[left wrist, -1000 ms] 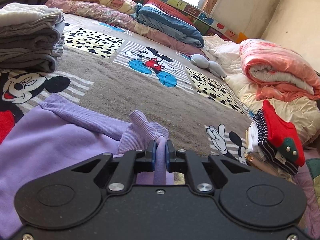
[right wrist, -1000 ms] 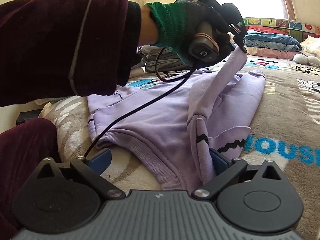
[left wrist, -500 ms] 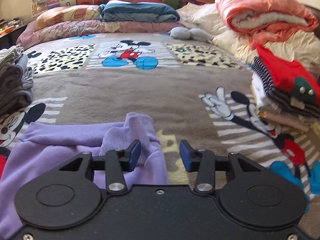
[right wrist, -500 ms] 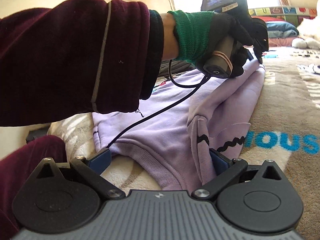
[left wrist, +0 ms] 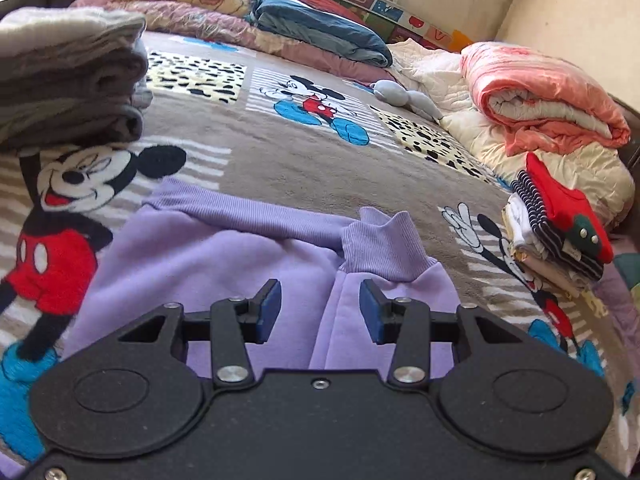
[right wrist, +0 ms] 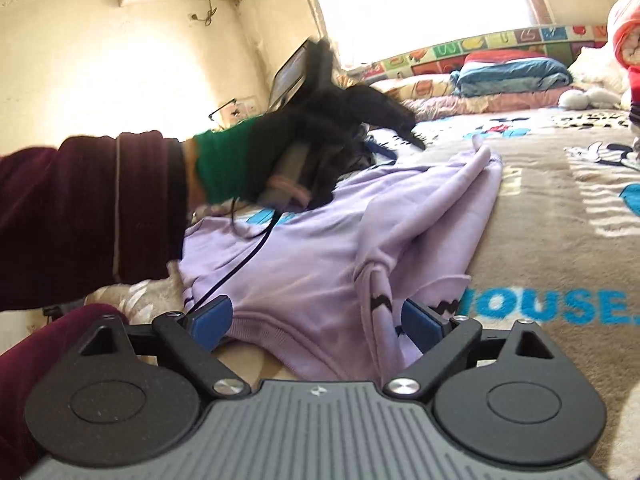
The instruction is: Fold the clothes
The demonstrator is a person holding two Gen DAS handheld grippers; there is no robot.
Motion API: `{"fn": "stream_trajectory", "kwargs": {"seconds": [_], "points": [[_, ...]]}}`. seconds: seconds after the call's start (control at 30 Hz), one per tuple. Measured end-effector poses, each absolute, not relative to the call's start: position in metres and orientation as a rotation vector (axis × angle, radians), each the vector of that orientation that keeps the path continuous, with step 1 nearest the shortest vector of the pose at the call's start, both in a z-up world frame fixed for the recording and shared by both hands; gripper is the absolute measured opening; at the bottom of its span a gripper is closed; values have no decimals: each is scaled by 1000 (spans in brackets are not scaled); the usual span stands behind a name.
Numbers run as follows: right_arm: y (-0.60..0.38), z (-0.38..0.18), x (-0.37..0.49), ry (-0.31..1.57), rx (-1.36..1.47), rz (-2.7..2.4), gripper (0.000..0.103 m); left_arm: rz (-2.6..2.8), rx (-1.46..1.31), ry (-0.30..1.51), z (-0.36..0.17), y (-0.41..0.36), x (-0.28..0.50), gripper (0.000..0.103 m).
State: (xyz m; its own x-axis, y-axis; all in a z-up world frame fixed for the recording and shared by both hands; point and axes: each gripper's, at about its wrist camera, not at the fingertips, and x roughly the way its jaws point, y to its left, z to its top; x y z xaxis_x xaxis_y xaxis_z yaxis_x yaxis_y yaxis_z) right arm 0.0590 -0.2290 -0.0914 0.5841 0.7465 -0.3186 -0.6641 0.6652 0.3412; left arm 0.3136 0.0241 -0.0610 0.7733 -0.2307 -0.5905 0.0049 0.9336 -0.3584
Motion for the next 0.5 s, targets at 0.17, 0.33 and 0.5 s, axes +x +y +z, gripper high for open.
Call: {"fn": "stream_trajectory", "kwargs": {"seconds": [0.17, 0.33, 0.5], "points": [[-219, -89, 67, 436, 200, 790, 85, -179, -438, 731, -72, 29, 336, 42], [-214, -103, 82, 507, 235, 742, 70, -271, -474, 753, -80, 19, 358, 41], [-237, -125, 101, 571, 503, 736, 44, -334, -408, 648, -66, 13, 349, 4]]}}
